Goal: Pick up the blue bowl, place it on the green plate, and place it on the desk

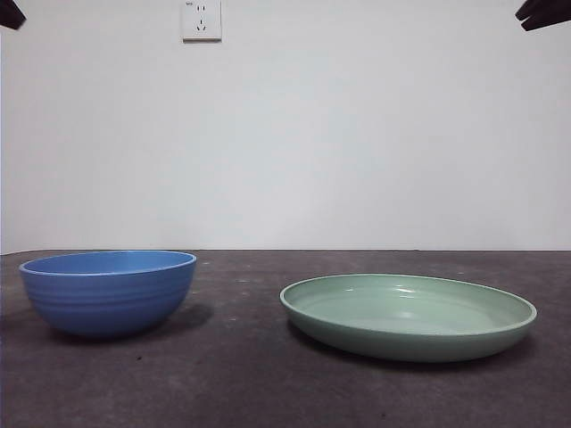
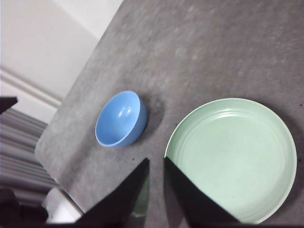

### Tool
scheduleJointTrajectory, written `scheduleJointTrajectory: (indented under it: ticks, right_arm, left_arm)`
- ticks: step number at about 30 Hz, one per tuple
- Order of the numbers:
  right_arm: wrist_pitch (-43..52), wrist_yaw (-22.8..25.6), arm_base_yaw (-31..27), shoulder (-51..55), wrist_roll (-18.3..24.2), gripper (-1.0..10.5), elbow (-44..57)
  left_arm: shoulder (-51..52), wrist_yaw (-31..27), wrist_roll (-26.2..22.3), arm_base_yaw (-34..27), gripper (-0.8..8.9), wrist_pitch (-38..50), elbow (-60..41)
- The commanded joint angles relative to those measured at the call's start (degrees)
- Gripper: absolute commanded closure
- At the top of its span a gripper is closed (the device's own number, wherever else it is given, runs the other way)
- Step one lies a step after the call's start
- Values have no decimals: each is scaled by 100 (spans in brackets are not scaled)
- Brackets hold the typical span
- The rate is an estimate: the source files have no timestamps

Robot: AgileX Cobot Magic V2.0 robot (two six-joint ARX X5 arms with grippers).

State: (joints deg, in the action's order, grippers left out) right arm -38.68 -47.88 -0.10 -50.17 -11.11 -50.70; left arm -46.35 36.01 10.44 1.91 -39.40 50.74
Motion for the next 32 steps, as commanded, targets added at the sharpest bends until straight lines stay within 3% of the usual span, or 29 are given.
scheduleJointTrajectory:
  ticks: [1, 5, 7, 12, 14, 17, 25, 28, 32]
  right_arm:
    - [4, -13, 57, -31, 389, 879, -114]
    - [4, -2, 68, -31, 442, 878, -114]
    - [7, 26, 68, -31, 455, 864, -114]
    - [4, 212, 68, -28, 444, 468, -114]
    - [4, 212, 68, -28, 442, 360, -114]
    - [0, 210, 68, -28, 417, 300, -114]
    - [4, 175, 68, -28, 424, 300, -114]
    - [-44, 74, 68, -28, 326, 300, -114]
    - [-44, -52, 70, -28, 280, 300, -114]
  left_arm:
    - [-127, 46, -273, 4, 780, 42, 122]
    - [-155, 46, -433, 4, 774, 66, 122]
    - [-155, 46, -442, 4, 725, 94, 122]
    - [-155, 46, -433, 13, 266, 177, 122]
    - [-155, 46, -411, 15, 175, 179, 122]
    - [-155, 48, -350, 15, 161, 179, 122]
    - [-168, 42, -229, 13, 161, 68, 122]
    - [-328, 44, 13, -24, 168, -238, 127]
    - [-846, 39, -35, -127, 167, -715, 129]
